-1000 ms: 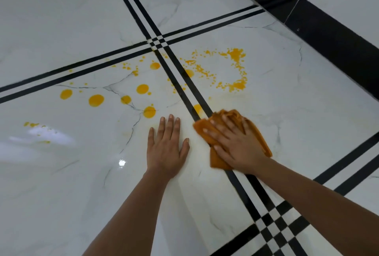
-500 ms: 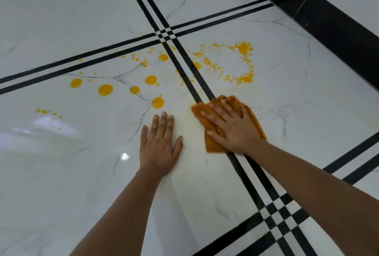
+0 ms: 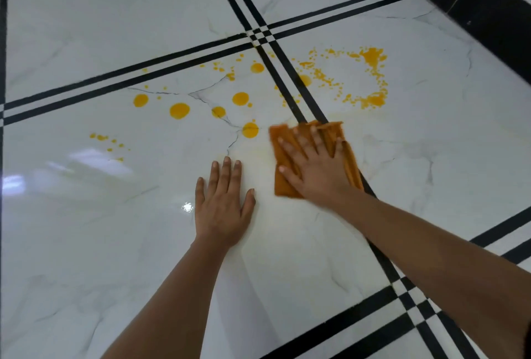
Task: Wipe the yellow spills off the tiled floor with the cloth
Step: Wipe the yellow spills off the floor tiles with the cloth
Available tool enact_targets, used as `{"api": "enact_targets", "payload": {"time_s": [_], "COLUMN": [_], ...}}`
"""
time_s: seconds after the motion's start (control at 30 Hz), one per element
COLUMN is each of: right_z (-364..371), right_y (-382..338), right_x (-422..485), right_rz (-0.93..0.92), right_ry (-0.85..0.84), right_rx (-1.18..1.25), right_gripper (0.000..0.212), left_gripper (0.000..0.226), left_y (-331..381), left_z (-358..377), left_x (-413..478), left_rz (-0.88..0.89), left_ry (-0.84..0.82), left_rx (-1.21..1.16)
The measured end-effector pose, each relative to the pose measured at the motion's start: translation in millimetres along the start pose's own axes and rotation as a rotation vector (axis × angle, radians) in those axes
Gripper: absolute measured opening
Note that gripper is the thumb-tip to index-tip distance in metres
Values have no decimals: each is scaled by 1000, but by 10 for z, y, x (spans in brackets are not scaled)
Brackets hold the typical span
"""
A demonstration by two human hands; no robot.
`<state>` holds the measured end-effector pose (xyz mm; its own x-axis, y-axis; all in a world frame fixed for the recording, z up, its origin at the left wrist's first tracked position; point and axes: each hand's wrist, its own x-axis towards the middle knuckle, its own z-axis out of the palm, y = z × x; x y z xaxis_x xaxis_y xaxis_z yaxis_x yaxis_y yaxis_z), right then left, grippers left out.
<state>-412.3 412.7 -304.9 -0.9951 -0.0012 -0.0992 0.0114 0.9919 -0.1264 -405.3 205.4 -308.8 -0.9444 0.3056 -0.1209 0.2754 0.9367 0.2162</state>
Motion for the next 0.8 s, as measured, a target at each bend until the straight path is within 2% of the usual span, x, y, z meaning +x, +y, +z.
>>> {"api": "enact_targets", "payload": {"time_s": [0.07,0.1,0.13,0.23,0.27,0.3,0.4,0.47,0.6,0.7,0.8], "right_z": [107,129,119,57,67,78,164,155,75,41,3], "right_y": [-26,12,62,-84,-212,-346,-456,-326,-347,-376,-175], "right_x": [-352,-435,-397,-78,-41,-70,-430,-446,-96,-186,-469], "right_rz": [-283,-347,-344,-21,26,-9,-389,-498,-153,-128,-44], "right_ry": [15,19,24,5,-2,-2,-17,-46,-68,-72,40], "right_rx": [-31,-29,-33,-6,-19,-38,-71,-92,-32,35,216], "right_gripper": [60,58,57,62,63,64,59,59,64,64,62], "left_gripper": [76,75,75,74,73,73,73,75,75,77,79], "left_y": [-66,-116,-152,-258,-282,-309,-394,-468,-545,-501,-310], "left_z": [-32,-48,-51,-21,-9,-7,-36,-55,-39,-56,-115], "left_x": [-64,-92,-109,-182,-198,-214,-255,-313,-411,-400,-326], "left_rz": [-3,-8,-19,-36,-32,-30,-53,-81,-83,-95,-70], "left_ry": [-11,-9,-2,6,13,22,32,21,15,12,43], "left_rx": [-4,-7,-14,-28,-33,-38,-44,-48,-65,-65,-77]}}
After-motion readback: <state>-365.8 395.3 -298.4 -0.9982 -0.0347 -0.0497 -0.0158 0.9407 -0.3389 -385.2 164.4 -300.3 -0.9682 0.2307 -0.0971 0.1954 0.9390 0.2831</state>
